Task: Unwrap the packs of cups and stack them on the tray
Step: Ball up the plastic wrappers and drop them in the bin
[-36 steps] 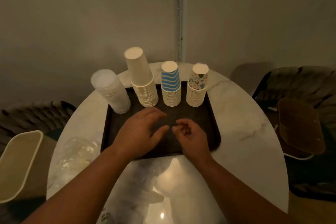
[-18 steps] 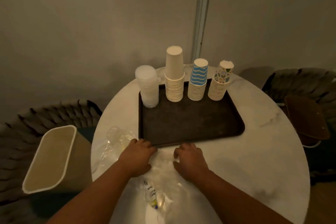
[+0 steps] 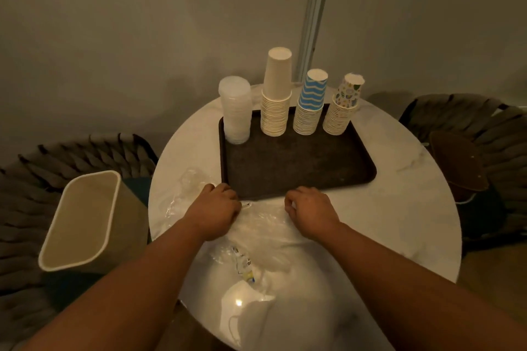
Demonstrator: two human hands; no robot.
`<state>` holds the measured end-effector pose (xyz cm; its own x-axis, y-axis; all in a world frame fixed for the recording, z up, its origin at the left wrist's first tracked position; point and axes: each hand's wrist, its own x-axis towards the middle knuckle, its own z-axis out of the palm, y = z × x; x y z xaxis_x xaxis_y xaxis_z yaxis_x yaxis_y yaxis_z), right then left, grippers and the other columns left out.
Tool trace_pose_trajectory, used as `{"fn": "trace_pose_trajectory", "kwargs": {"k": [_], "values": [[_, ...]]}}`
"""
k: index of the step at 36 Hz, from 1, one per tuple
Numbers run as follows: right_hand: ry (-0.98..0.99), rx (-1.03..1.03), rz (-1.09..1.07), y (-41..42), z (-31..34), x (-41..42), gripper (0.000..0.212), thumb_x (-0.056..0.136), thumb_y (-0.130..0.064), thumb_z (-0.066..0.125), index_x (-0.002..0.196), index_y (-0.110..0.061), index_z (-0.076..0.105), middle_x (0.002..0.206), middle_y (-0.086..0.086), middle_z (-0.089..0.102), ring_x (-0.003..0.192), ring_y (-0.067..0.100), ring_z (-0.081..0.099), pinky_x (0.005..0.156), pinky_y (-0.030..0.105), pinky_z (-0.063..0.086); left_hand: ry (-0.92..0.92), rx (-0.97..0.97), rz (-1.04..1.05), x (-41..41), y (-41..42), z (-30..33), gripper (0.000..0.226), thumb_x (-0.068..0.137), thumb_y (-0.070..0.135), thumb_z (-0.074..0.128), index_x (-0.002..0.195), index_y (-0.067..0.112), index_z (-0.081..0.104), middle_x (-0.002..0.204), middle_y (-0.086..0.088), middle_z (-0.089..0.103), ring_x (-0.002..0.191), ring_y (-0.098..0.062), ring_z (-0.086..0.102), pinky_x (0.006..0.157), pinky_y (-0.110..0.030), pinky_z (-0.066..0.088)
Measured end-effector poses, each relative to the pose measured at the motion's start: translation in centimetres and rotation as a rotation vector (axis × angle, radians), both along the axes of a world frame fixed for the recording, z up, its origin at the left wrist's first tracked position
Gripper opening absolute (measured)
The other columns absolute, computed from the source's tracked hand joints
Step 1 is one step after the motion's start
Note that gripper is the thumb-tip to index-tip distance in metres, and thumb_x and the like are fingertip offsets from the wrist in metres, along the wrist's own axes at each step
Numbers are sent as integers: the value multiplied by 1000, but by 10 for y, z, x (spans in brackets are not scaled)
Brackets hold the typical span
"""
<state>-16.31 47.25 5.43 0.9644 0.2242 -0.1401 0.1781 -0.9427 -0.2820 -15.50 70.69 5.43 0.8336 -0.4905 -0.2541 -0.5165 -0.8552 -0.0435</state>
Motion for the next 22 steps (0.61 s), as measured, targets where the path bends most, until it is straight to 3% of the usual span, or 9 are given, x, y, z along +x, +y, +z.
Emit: {"fn": "trace_pose_trajectory", "kwargs": {"k": [2, 7, 11, 14, 19, 22], "values": [[-10, 4, -2, -5, 5, 0, 15, 96, -32, 51, 101, -26, 63, 109, 0, 61, 100, 22, 54, 84, 34, 41, 18, -11, 40, 1, -2, 6, 25, 95, 34, 50, 117, 27, 59, 126, 3, 58, 123, -21, 46, 101, -38, 32], [-18, -16, 2, -17, 15, -2, 16, 95, -34, 52, 102, -27, 64, 108, 1, 61, 100, 24, 54, 82, 32, 41, 160, 116, 102, -2, -2, 6, 59, 91, 46, 56, 145, 29, 37, 145, 0, 47, 134, -24, 38, 110, -45, 27], [-24, -43, 25, -22, 20, -6, 16, 95, -36, 52, 103, -29, 64, 110, 0, 60, 103, 23, 54, 83, 32, 41, 62, 167, 60, 1, -2, 6, 32, 96, 37, 48, 124, 28, 58, 126, 0, 58, 122, -22, 45, 105, -43, 31], [-23, -39, 26, -27, 19, -7, 19, 94, -38, 54, 108, -30, 63, 116, 0, 59, 108, 24, 53, 88, 33, 41, 14, 97, 56, 7, -7, 25, 27, 94, 41, 47, 110, 26, 62, 115, 2, 59, 117, -20, 48, 101, -42, 32], [-97, 157, -13, -35, 30, -2, 65, 85, -59, 59, 140, -28, 44, 144, 0, 45, 130, 21, 43, 105, 38, 36, -63, 13, 22, 20, -26, 78, 14, 94, 38, 50, 96, 26, 57, 95, 1, 62, 99, -20, 56, 97, -38, 32], [-76, 197, 46, -39, 45, 7, 85, 81, -65, 60, 150, -28, 29, 155, 2, 32, 141, 20, 30, 112, 41, 27, -126, 6, -24, 29, -48, 108, 9, 96, 39, 53, 93, 30, 52, 98, 2, 64, 97, -20, 59, 99, -37, 34]]}}
